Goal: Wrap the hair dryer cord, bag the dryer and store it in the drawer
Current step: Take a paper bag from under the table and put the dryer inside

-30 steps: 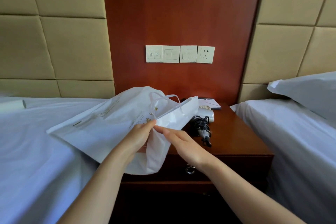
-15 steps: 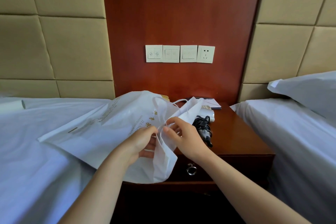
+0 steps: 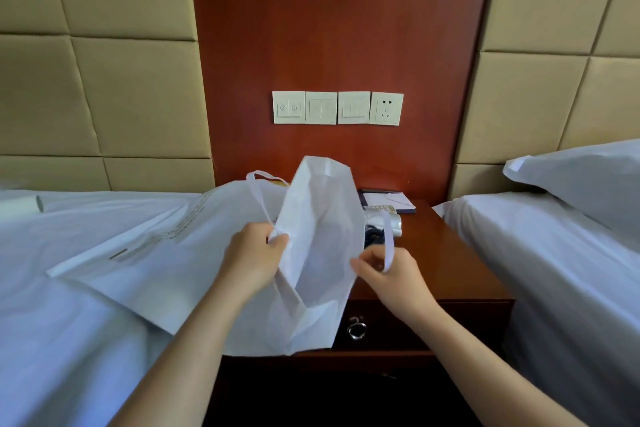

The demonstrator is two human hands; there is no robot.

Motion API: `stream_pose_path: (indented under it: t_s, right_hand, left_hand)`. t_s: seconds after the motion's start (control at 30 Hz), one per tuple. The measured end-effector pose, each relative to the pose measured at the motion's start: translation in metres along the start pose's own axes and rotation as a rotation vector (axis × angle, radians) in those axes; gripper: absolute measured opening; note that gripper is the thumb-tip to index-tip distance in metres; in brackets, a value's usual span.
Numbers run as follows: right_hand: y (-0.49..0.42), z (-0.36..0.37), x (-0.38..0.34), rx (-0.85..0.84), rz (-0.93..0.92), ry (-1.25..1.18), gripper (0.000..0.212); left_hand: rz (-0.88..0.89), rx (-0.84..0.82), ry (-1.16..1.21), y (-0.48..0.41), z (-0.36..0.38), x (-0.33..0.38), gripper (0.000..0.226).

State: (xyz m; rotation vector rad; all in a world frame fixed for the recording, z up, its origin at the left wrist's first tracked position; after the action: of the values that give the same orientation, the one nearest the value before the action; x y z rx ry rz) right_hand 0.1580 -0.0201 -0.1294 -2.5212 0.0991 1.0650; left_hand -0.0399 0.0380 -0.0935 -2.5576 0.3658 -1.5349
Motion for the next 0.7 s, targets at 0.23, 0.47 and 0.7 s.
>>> stream_pose_path:
  t_s: [0.23, 0.47, 0.7]
  right_hand:
    - [0.001, -0.019, 0.014, -0.208, 0.174, 0.070, 0.022]
    - [-0.006, -0.021, -0.012, 0.149, -0.145, 0.659, 0.074]
    - [-0.032, 0.012, -0.049, -0.322, -0.489, 0.621, 0.044]
  left_hand:
    - [0.124, 0.097, -0.328, 0.002, -0.010, 0.030, 0.030]
    - [0.248, 0.141, -0.527, -0.005, -0.034, 0.088, 0.027]
    - [0.393, 0.249, -0.499, -0.005, -0.083, 0.131, 0.032]
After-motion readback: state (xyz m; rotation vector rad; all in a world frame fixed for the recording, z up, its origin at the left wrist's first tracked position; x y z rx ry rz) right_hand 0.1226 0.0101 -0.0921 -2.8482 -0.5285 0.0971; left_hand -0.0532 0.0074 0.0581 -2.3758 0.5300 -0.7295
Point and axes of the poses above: each hand's wrist, its own y-axis away from the middle knuckle, its own z-axis out of the palm, x = y × z, the point moved 1 cm from there along -y, towards the middle knuckle, and after that the axes turned 11 degrees about y, right-handed, at the moved point
